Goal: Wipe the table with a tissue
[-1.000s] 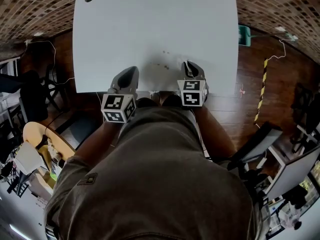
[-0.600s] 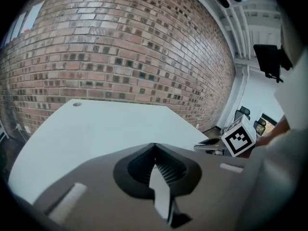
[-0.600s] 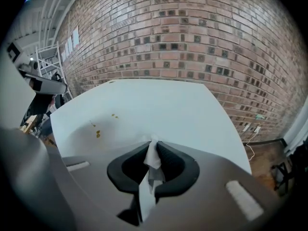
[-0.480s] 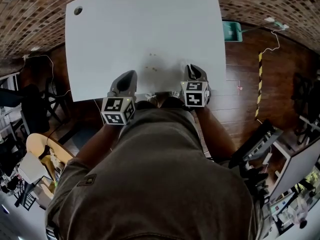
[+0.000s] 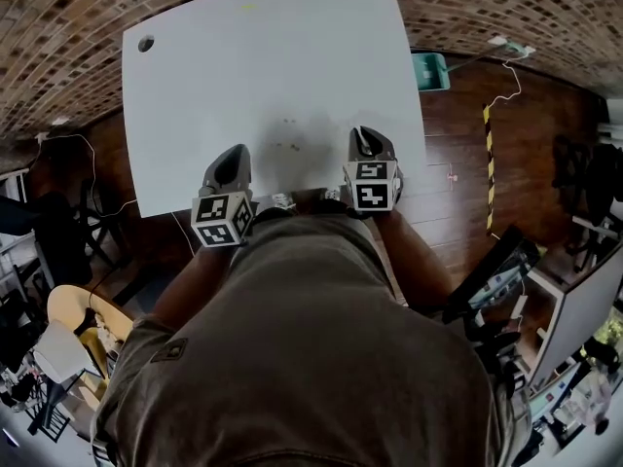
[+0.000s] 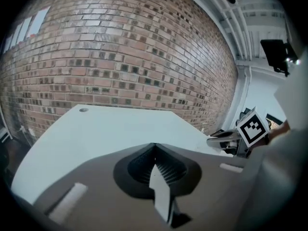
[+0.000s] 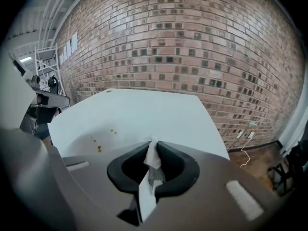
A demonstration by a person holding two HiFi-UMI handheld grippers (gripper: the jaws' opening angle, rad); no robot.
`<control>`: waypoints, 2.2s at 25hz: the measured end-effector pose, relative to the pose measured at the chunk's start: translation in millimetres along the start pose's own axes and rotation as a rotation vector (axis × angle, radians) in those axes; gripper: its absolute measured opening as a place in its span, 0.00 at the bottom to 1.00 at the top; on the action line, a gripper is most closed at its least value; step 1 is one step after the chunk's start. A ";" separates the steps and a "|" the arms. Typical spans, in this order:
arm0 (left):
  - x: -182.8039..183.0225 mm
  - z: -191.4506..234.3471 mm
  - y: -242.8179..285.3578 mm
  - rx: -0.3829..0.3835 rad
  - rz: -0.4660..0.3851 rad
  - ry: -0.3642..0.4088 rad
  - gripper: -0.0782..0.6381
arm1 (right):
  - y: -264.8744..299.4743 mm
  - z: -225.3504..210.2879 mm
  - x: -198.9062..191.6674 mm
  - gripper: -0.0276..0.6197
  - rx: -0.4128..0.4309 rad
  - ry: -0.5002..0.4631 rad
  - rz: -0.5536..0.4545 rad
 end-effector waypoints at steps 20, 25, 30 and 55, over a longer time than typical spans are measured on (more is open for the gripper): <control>6.5 56.0 -11.4 0.013 -0.034 0.052 0.11 | -1.4 45.6 28.7 0.11 -0.072 -0.009 -0.047; 12.3 50.2 -9.8 0.021 -0.023 0.059 0.11 | 7.7 39.2 33.2 0.11 -0.042 0.006 -0.043; 12.7 47.9 -10.5 0.034 0.008 0.070 0.11 | 21.9 33.0 32.3 0.11 -0.024 0.013 -0.031; -2.4 54.3 1.2 0.079 0.091 0.029 0.11 | 62.7 42.8 7.0 0.11 0.040 -0.036 0.100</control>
Point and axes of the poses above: the fingertips, and each gripper's own axes: y forward along the fingers, z to its left, x out of its top, the point moved 8 cm from there along -y, backward along the fingers, and after that the axes turned 1 degree about -x, right-handed, at the moved point
